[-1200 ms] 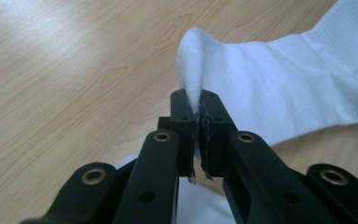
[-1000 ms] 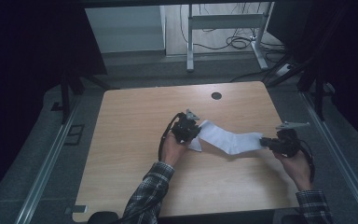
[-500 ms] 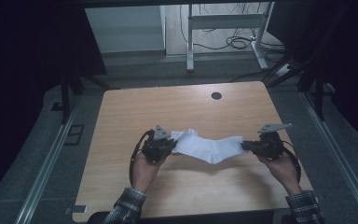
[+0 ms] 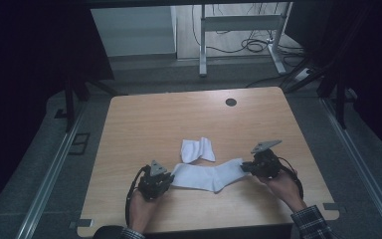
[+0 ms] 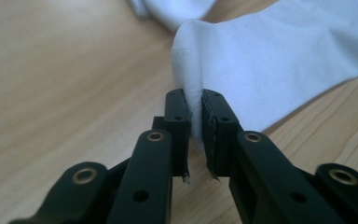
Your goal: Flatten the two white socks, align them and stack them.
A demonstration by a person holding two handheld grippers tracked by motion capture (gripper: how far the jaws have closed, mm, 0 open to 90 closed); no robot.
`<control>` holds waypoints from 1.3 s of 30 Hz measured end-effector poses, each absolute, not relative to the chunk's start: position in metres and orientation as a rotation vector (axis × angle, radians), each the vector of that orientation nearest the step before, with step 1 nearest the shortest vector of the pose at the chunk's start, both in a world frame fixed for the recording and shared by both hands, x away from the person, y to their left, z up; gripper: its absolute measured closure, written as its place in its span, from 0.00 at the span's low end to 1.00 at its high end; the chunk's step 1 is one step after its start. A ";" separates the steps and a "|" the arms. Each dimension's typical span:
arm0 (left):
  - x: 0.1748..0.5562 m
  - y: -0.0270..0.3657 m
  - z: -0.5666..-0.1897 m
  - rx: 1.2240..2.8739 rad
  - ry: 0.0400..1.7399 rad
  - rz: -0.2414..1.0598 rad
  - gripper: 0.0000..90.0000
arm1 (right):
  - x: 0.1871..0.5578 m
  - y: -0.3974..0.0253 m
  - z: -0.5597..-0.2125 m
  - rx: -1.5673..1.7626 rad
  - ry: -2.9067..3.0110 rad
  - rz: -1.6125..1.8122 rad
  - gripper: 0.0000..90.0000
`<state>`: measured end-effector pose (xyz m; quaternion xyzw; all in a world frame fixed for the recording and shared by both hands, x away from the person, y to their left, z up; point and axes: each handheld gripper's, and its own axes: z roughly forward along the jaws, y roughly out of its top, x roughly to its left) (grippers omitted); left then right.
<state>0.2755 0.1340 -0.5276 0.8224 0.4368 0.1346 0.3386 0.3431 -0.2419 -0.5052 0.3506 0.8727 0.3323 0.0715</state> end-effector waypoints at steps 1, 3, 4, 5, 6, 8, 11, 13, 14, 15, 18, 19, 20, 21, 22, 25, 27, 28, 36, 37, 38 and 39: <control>0.276 0.134 -0.529 2.145 1.145 0.360 0.84 | 0.343 -0.242 -0.507 1.054 2.627 0.993 0.87; 0.278 0.136 -0.524 2.117 1.151 0.383 0.74 | 0.343 -0.243 -0.506 1.053 2.619 0.993 0.84; 0.280 0.138 -0.520 2.105 1.150 0.393 0.70 | 0.343 -0.245 -0.504 1.055 2.606 1.008 0.82; 0.282 0.139 -0.515 2.094 1.150 0.405 0.66 | 0.344 -0.248 -0.502 1.056 2.591 1.024 0.80; 0.285 0.140 -0.511 2.087 1.147 0.417 0.64 | 0.344 -0.251 -0.499 1.058 2.581 1.035 0.79; 0.292 0.139 -0.503 2.084 1.140 0.429 0.62 | 0.346 -0.258 -0.497 1.077 2.557 1.054 0.76; 0.309 0.136 -0.495 2.075 1.134 0.400 0.62 | 0.350 -0.268 -0.499 1.104 2.534 1.043 0.71; 0.321 0.130 -0.492 2.075 1.132 0.389 0.62 | 0.352 -0.274 -0.501 1.125 2.515 1.026 0.67; 0.327 0.126 -0.490 2.078 1.128 0.381 0.63 | 0.353 -0.277 -0.503 1.136 2.507 1.017 0.65; 0.333 0.123 -0.490 2.087 1.123 0.381 0.63 | 0.354 -0.280 -0.505 1.145 2.500 1.005 0.63; 0.348 0.109 -0.490 2.129 1.104 0.400 0.65 | 0.359 -0.288 -0.511 1.162 2.483 0.967 0.61; 0.353 0.105 -0.491 2.138 1.103 0.394 0.66 | 0.360 -0.291 -0.513 1.175 2.477 0.961 0.60; 0.357 0.102 -0.493 2.145 1.103 0.388 0.67 | 0.361 -0.294 -0.515 1.181 2.470 0.952 0.60; 0.361 0.100 -0.494 2.147 1.107 0.381 0.69 | 0.362 -0.296 -0.517 1.176 2.467 0.946 0.59; 0.367 0.097 -0.498 2.157 1.118 0.380 0.69 | 0.362 -0.298 -0.517 1.186 2.464 0.939 0.59; 0.377 0.093 -0.506 2.171 1.146 0.372 0.71 | 0.364 -0.303 -0.522 1.197 2.462 0.930 0.58; 0.383 0.092 -0.512 2.174 1.165 0.368 0.70 | 0.364 -0.304 -0.524 1.205 2.463 0.921 0.57; 0.384 0.091 -0.515 2.175 1.168 0.366 0.69 | 0.364 -0.305 -0.525 1.201 2.464 0.920 0.56; 0.385 0.087 -0.520 2.207 1.157 0.375 0.90 | 0.365 -0.308 -0.527 1.209 2.462 0.969 0.54; 0.385 0.086 -0.517 2.207 1.154 0.379 0.93 | 0.366 -0.309 -0.527 1.211 2.460 0.974 0.54; 0.385 0.086 -0.514 2.206 1.147 0.375 0.94 | 0.366 -0.309 -0.527 1.212 2.460 0.978 0.54; 0.384 0.085 -0.511 2.203 1.143 0.374 0.94 | 0.366 -0.310 -0.527 1.216 2.459 0.986 0.54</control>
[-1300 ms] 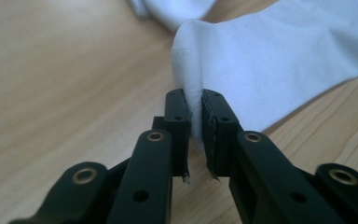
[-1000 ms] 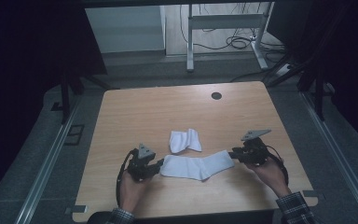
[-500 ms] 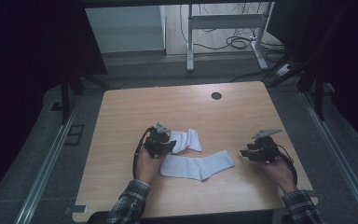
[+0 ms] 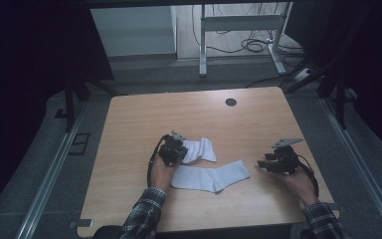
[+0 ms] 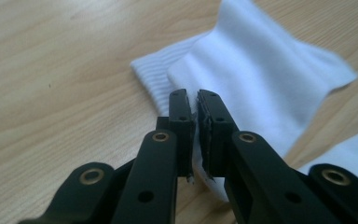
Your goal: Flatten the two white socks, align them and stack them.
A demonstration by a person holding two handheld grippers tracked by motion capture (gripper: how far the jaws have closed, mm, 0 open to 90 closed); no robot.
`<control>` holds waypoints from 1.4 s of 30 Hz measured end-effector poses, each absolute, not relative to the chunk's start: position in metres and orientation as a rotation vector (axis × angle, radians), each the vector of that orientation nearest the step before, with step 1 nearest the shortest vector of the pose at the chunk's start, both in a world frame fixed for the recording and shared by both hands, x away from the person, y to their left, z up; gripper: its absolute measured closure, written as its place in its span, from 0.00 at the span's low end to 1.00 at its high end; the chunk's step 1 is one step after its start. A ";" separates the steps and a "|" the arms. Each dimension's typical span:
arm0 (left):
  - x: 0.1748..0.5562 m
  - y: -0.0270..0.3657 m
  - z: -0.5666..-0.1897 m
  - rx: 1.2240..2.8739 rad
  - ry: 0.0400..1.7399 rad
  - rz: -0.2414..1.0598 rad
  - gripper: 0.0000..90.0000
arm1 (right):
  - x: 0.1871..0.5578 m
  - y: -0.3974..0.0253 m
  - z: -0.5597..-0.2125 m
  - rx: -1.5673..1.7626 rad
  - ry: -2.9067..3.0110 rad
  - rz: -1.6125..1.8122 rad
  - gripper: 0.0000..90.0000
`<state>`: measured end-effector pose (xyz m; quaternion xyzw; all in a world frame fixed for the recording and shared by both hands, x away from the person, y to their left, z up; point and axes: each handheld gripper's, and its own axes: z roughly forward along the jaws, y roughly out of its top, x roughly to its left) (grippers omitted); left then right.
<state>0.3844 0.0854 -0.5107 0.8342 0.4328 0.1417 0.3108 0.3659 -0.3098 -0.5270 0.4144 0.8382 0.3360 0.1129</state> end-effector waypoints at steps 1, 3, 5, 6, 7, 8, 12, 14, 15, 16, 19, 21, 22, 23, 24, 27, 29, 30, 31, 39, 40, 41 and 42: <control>0.384 0.085 -0.508 2.199 1.140 0.377 0.94 | 0.366 -0.310 -0.527 1.220 2.458 0.991 0.54; 0.385 0.084 -0.498 2.182 1.135 0.379 0.94 | 0.366 -0.311 -0.527 1.219 2.458 0.996 0.54; 0.387 0.082 -0.488 2.166 1.126 0.383 0.94 | 0.366 -0.311 -0.528 1.229 2.455 1.007 0.53; 0.388 0.082 -0.482 2.160 1.123 0.388 0.94 | 0.366 -0.312 -0.528 1.231 2.454 1.009 0.53; 0.389 0.080 -0.477 2.156 1.116 0.394 0.94 | 0.366 -0.312 -0.528 1.232 2.454 1.011 0.53; 0.391 0.079 -0.472 2.147 1.111 0.397 0.94 | 0.366 -0.312 -0.528 1.232 2.454 1.012 0.53; 0.396 0.071 -0.453 2.121 1.094 0.402 0.94 | 0.366 -0.313 -0.528 1.231 2.455 1.021 0.53; 0.399 0.066 -0.443 2.116 1.081 0.397 0.94 | 0.366 -0.313 -0.528 1.238 2.452 1.032 0.52; 0.401 0.062 -0.438 2.109 1.075 0.392 0.94 | 0.366 -0.313 -0.529 1.244 2.450 1.035 0.52; 0.403 0.058 -0.433 2.107 1.068 0.390 0.94 | 0.366 -0.313 -0.529 1.241 2.450 1.038 0.52; 0.407 0.047 -0.420 2.096 1.049 0.388 0.94 | 0.366 -0.314 -0.529 1.238 2.451 1.042 0.52; 0.409 0.038 -0.412 2.097 1.033 0.396 0.94 | 0.366 -0.314 -0.529 1.240 2.450 1.043 0.52; 0.410 0.033 -0.408 2.095 1.026 0.400 0.94 | 0.366 -0.314 -0.529 1.241 2.448 1.046 0.52; 0.411 0.030 -0.404 2.096 1.018 0.403 0.94 | 0.366 -0.314 -0.529 1.241 2.448 1.046 0.52; 0.413 0.024 -0.399 2.090 1.010 0.408 0.94 | 0.366 -0.314 -0.529 1.241 2.449 1.046 0.52; 0.416 0.011 -0.384 2.081 0.984 0.423 0.94 | 0.366 -0.314 -0.529 1.242 2.450 1.046 0.51; 0.418 0.002 -0.372 2.069 0.965 0.438 0.94 | 0.366 -0.314 -0.529 1.242 2.451 1.047 0.51; 0.418 -0.002 -0.366 2.063 0.955 0.443 0.94 | 0.366 -0.314 -0.529 1.244 2.451 1.047 0.51; 0.418 -0.005 -0.360 2.044 0.945 0.453 0.94 | 0.366 -0.314 -0.529 1.239 2.451 1.047 0.51; 0.409 -0.017 -0.309 1.966 0.892 0.532 0.94 | 0.367 -0.315 -0.529 1.232 2.450 1.048 0.51; 0.409 -0.016 -0.309 1.970 0.894 0.535 0.94 | 0.366 -0.315 -0.529 1.231 2.451 1.046 0.51; 0.409 -0.014 -0.313 1.977 0.899 0.535 0.94 | 0.366 -0.315 -0.529 1.230 2.451 1.046 0.51; 0.409 -0.013 -0.318 1.986 0.907 0.530 0.94 | 0.367 -0.315 -0.529 1.230 2.451 1.045 0.51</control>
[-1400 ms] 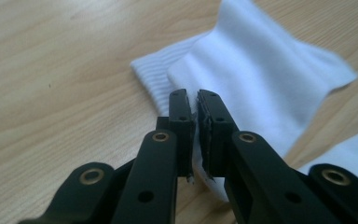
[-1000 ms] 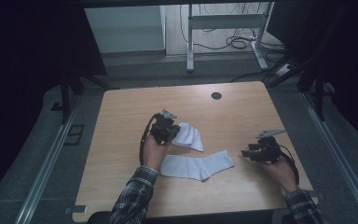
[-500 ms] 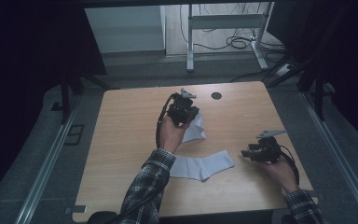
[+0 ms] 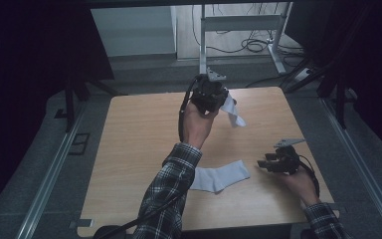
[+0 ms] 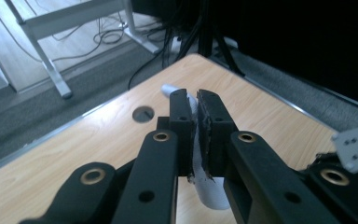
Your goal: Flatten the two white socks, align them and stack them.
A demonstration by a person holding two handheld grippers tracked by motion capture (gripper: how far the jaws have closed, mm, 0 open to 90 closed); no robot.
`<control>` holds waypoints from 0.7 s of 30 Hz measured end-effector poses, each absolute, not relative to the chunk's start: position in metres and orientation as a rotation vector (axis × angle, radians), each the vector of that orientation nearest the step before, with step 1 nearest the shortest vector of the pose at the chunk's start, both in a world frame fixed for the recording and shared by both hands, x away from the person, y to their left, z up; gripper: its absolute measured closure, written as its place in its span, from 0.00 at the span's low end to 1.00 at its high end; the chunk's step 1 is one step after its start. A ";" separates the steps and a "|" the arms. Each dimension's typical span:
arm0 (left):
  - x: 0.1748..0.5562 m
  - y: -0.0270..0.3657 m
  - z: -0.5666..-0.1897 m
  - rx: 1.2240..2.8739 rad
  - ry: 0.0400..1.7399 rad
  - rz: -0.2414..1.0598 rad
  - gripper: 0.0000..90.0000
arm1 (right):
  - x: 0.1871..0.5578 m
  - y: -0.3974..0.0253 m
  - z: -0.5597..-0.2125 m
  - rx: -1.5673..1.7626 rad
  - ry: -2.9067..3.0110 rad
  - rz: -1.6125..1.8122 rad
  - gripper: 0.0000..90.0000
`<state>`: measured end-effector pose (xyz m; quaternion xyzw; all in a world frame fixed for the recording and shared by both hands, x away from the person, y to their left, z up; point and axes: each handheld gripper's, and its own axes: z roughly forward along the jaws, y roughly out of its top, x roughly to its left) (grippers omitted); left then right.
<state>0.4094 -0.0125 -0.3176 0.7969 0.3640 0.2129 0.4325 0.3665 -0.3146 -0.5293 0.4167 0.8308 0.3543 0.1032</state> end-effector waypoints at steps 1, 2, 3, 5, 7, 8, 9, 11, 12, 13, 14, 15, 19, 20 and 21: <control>0.410 -0.011 -0.322 1.994 0.915 0.524 0.94 | 0.366 -0.315 -0.529 1.233 2.454 1.045 0.51; 0.411 -0.007 -0.332 1.998 0.938 0.507 0.94 | 0.366 -0.314 -0.529 1.235 2.452 1.045 0.51; 0.413 -0.005 -0.341 2.009 0.954 0.495 0.94 | 0.366 -0.314 -0.529 1.246 2.453 1.046 0.51; 0.415 0.002 -0.356 2.032 0.985 0.480 0.94 | 0.366 -0.314 -0.529 1.235 2.451 1.046 0.51; 0.417 0.011 -0.374 2.054 1.025 0.459 0.94 | 0.366 -0.314 -0.529 1.238 2.450 1.046 0.51; 0.417 0.015 -0.382 2.063 1.041 0.457 0.94 | 0.366 -0.314 -0.529 1.238 2.450 1.047 0.51; 0.417 0.020 -0.390 2.073 1.054 0.455 0.94 | 0.366 -0.314 -0.529 1.238 2.450 1.049 0.51; 0.416 0.028 -0.402 2.091 1.076 0.456 0.94 | 0.366 -0.314 -0.529 1.238 2.449 1.050 0.51; 0.415 0.034 -0.410 2.109 1.089 0.455 0.94 | 0.366 -0.314 -0.529 1.237 2.450 1.049 0.50; 0.413 0.039 -0.417 2.122 1.101 0.456 0.94 | 0.366 -0.314 -0.529 1.236 2.449 1.049 0.50; 0.412 0.044 -0.423 2.135 1.113 0.456 0.94 | 0.366 -0.314 -0.529 1.236 2.449 1.049 0.50; 0.411 0.048 -0.427 2.142 1.122 0.456 0.94 | 0.365 -0.313 -0.529 1.235 2.450 1.047 0.50; 0.405 0.073 -0.451 2.187 1.168 0.471 0.93 | 0.365 -0.313 -0.530 1.219 2.450 1.042 0.50; 0.404 0.079 -0.457 2.188 1.179 0.467 0.93 | 0.365 -0.312 -0.530 1.215 2.448 1.042 0.50; 0.403 0.084 -0.462 2.188 1.192 0.460 0.93 | 0.365 -0.312 -0.530 1.211 2.449 1.038 0.50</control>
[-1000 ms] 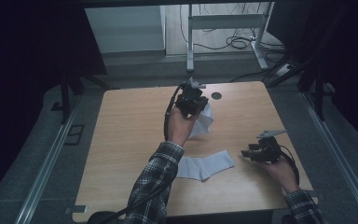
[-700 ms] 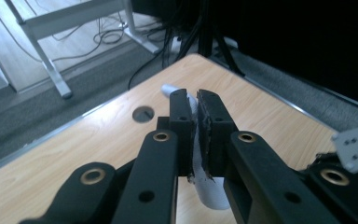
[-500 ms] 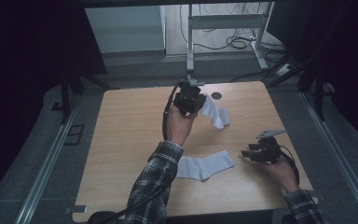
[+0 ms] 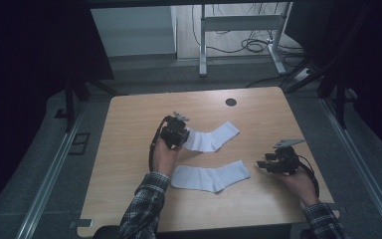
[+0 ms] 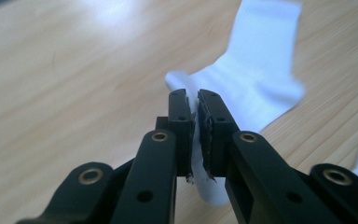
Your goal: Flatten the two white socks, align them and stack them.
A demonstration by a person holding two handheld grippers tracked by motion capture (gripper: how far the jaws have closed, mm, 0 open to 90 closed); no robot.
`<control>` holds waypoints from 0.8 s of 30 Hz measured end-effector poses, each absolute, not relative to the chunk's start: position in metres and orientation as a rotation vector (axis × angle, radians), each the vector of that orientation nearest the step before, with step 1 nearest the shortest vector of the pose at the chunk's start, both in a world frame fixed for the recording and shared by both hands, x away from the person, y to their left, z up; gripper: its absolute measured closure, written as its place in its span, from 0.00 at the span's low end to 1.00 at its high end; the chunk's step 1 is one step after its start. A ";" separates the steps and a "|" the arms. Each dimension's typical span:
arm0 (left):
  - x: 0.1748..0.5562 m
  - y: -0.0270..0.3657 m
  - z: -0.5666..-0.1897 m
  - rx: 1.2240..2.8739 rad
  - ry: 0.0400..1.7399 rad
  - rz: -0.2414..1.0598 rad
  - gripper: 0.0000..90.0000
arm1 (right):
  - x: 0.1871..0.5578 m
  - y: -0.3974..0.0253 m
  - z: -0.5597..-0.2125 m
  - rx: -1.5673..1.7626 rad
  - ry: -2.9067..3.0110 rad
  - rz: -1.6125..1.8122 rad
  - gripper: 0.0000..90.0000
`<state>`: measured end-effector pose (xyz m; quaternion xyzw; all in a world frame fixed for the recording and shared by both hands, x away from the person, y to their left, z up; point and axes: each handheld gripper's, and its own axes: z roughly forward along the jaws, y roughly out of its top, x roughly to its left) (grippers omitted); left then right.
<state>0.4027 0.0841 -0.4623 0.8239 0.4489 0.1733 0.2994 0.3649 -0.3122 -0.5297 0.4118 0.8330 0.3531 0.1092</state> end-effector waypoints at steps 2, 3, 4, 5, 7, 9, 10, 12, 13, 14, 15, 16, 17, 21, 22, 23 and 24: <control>0.400 0.093 -0.473 2.195 1.210 0.454 0.93 | 0.364 -0.312 -0.530 1.204 2.450 1.032 0.50; 0.398 0.097 -0.478 2.200 1.216 0.454 0.93 | 0.364 -0.311 -0.530 1.195 2.447 1.029 0.50; 0.397 0.101 -0.483 2.201 1.222 0.452 0.93 | 0.364 -0.311 -0.530 1.190 2.448 1.026 0.49; 0.396 0.103 -0.486 2.203 1.227 0.446 0.93 | 0.364 -0.310 -0.530 1.186 2.447 1.021 0.49; 0.392 0.109 -0.497 2.203 1.240 0.438 0.93 | 0.363 -0.310 -0.530 1.178 2.446 1.014 0.49; 0.389 0.112 -0.506 2.211 1.250 0.432 0.93 | 0.362 -0.309 -0.530 1.168 2.446 1.008 0.49; 0.388 0.114 -0.509 2.214 1.250 0.430 0.92 | 0.362 -0.309 -0.530 1.166 2.443 1.007 0.49; 0.385 0.117 -0.519 2.218 1.260 0.433 0.92 | 0.362 -0.309 -0.530 1.161 2.443 1.002 0.49; 0.384 0.119 -0.522 2.217 1.263 0.439 0.90 | 0.362 -0.308 -0.530 1.159 2.445 1.000 0.49; 0.383 0.122 -0.525 2.212 1.265 0.446 0.87 | 0.362 -0.308 -0.530 1.156 2.445 0.998 0.49; 0.382 0.125 -0.527 2.185 1.267 0.449 0.81 | 0.362 -0.308 -0.531 1.154 2.443 0.999 0.49; 0.381 0.127 -0.527 2.161 1.274 0.446 0.78 | 0.361 -0.308 -0.531 1.153 2.442 0.999 0.49; 0.379 0.131 -0.527 2.127 1.277 0.451 0.73 | 0.361 -0.308 -0.531 1.150 2.441 1.000 0.49; 0.373 0.139 -0.528 2.084 1.268 0.481 0.53 | 0.361 -0.307 -0.531 1.141 2.439 0.989 0.49; 0.371 0.141 -0.529 2.086 1.259 0.487 0.51 | 0.360 -0.307 -0.531 1.141 2.437 0.991 0.49; 0.370 0.142 -0.531 2.087 1.259 0.493 0.49 | 0.360 -0.307 -0.531 1.138 2.436 0.990 0.49; 0.369 0.143 -0.533 2.085 1.262 0.495 0.47 | 0.360 -0.307 -0.531 1.137 2.437 0.985 0.48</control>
